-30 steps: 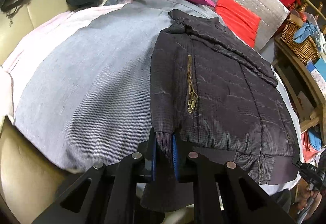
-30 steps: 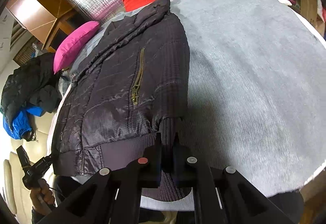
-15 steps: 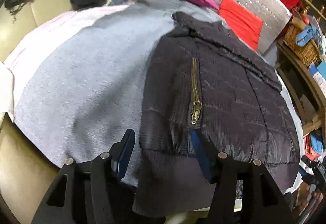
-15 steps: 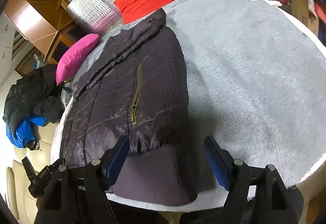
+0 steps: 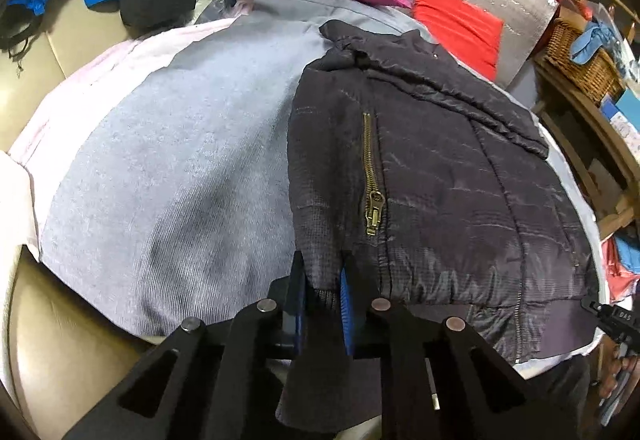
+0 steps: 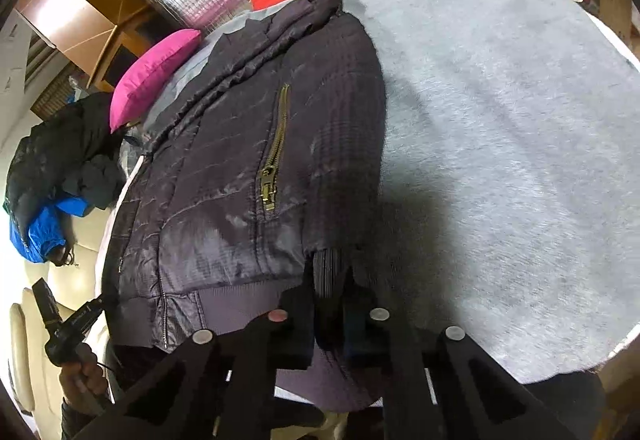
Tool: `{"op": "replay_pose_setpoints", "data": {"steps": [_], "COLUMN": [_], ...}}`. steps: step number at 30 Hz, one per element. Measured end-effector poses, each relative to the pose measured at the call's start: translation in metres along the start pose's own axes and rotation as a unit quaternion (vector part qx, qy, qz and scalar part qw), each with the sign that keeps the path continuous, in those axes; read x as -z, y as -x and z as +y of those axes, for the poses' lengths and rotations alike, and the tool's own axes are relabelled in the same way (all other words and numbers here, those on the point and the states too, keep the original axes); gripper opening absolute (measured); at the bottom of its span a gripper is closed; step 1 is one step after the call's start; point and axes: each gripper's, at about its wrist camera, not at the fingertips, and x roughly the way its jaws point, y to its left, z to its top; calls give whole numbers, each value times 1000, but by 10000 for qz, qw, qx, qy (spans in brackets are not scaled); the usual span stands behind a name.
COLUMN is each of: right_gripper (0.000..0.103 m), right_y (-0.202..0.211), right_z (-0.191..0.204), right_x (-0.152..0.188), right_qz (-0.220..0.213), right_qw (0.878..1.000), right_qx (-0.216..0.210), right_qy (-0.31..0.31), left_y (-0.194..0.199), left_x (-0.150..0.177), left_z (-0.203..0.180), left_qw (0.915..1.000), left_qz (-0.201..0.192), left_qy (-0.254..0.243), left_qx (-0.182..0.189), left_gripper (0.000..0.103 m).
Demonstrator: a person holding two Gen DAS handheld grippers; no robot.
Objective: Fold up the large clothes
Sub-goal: 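Hold the ribbed hem with both tools and lift it off the blanket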
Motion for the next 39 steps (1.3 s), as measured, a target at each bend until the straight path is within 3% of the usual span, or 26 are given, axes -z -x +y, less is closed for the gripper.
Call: {"op": "replay_pose_setpoints", "data": {"steps": [6, 9, 11, 12, 13, 14, 18, 19, 21, 22, 23, 28, 39], "right_gripper": [9, 18, 36, 43, 63, 69, 69, 66, 43, 27, 22, 15, 12], "right_y": [9, 5, 6, 9, 12, 13, 0, -6, -13, -16, -17, -6, 16], "right_z": [-10, -17, -18, -17, -16, -16, -13, -12, -4, -1, -3, -6, -9], "right_x": [1, 1, 0, -1, -3, -4, -13, -14, -11, -10, -11, -11, 4], "right_qz": [94, 45, -39, -151, -246, -300, -170, -66, 47, 80, 111, 158, 417], "right_qw": [9999, 9995, 9995, 9996, 9995, 9993, 9997, 9997, 9998, 10000, 9998, 9994, 9980], "right_qx": [-112, -255, -244, -182, -140, -125, -86, -137, -185, -34, -74, -291, -481], "right_qy": [-22, -174, -220, -170, -134, -158, -176, -200, -87, -43, -119, -101, -1], "left_y": [-1, -12, -13, -14, -14, -15, -24, -26, -28, -27, -26, -7, 21], "left_x": [6, -2, -5, -6, -6, -7, -5, -5, -4, -4, -5, -9, 6], "left_z": [7, 13, 13, 13, 12, 11, 3, 0, -4, -3, -3, 1, 15], "left_qw": [9999, 9988, 9984, 9984, 9984, 9985, 9989, 9991, 9992, 9994, 9995, 9998, 9990], "left_qz": [116, 224, 195, 131, 80, 38, 117, 152, 210, 201, 207, 81, 109], "left_qy": [82, 411, 526, 558, 555, 550, 461, 386, 140, 136, 147, 138, 287], "left_qx": [48, 107, 67, 24, -13, -58, 53, 29, -320, -247, -180, 84, 328], "left_gripper": [17, 22, 33, 44, 55, 57, 58, 47, 19, 17, 16, 15, 15]}}
